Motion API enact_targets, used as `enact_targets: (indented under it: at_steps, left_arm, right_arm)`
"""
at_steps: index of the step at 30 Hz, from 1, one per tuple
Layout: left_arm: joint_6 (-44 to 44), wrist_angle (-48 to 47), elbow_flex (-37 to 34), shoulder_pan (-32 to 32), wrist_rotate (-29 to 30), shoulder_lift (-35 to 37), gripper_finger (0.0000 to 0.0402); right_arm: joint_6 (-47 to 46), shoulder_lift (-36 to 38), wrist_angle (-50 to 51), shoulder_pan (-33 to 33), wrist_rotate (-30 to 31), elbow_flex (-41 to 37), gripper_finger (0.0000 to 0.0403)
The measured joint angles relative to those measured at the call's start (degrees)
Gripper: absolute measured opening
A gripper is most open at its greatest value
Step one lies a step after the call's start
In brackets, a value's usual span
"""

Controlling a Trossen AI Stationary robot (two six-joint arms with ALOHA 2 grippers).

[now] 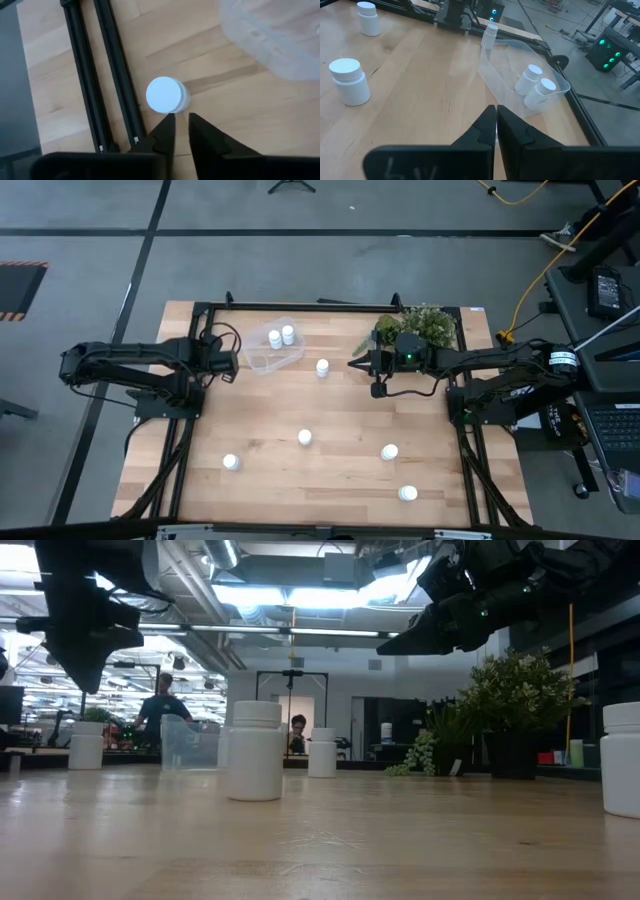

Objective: Pick and place pill bottles into a basket
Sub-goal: Put the white medicine bottle into the transparent bin

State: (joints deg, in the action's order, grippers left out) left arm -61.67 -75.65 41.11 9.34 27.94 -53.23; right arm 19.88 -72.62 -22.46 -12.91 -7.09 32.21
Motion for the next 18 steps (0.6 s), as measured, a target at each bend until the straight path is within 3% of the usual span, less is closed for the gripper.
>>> enact_targets:
  at_steps: [10, 18]
  left_arm:
    - [2.7, 4.8, -1.6, 0.0, 1.7, 0.0, 0.0183]
    - [4.3, 5.3, -1.6, 0.0, 2.9, 0.0, 0.0239]
  right_arm:
    - [0.0, 0.0, 0.0, 0.0, 0.0, 0.0, 0.0019]
    - [0.0, 0.0, 0.0, 0.0, 0.0, 0.0, 0.0019]
